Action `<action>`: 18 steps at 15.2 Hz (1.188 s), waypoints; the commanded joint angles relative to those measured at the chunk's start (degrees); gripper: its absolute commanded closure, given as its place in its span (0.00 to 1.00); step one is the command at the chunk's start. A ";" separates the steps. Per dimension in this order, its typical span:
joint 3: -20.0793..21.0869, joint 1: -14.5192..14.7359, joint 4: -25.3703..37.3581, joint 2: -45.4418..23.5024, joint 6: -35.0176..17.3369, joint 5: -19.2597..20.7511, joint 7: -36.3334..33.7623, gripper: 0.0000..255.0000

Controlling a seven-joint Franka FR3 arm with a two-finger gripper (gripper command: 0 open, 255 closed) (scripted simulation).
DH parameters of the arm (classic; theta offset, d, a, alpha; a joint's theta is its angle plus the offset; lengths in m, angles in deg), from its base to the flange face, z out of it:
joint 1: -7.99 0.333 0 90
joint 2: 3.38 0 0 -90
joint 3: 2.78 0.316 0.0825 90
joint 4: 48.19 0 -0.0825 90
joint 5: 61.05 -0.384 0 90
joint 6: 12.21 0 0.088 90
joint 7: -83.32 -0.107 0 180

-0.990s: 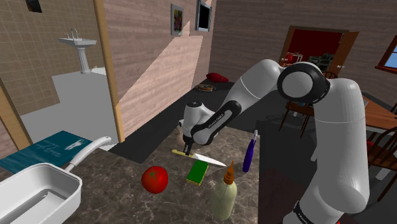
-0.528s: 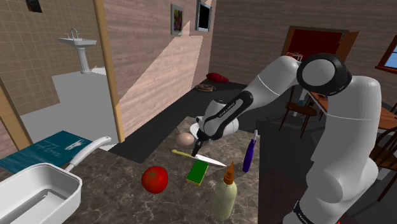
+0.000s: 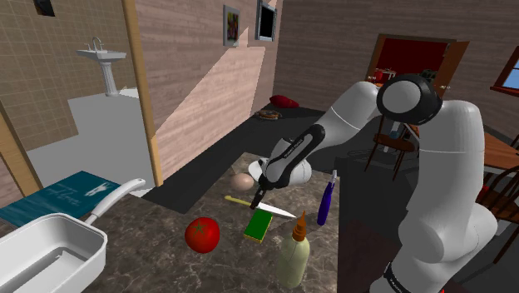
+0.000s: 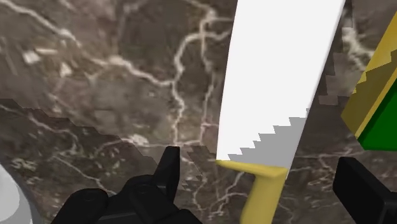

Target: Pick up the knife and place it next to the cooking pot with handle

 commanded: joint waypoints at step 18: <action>-0.13 0.32 0.17 0.05 0.13 0.06 -0.27 1.00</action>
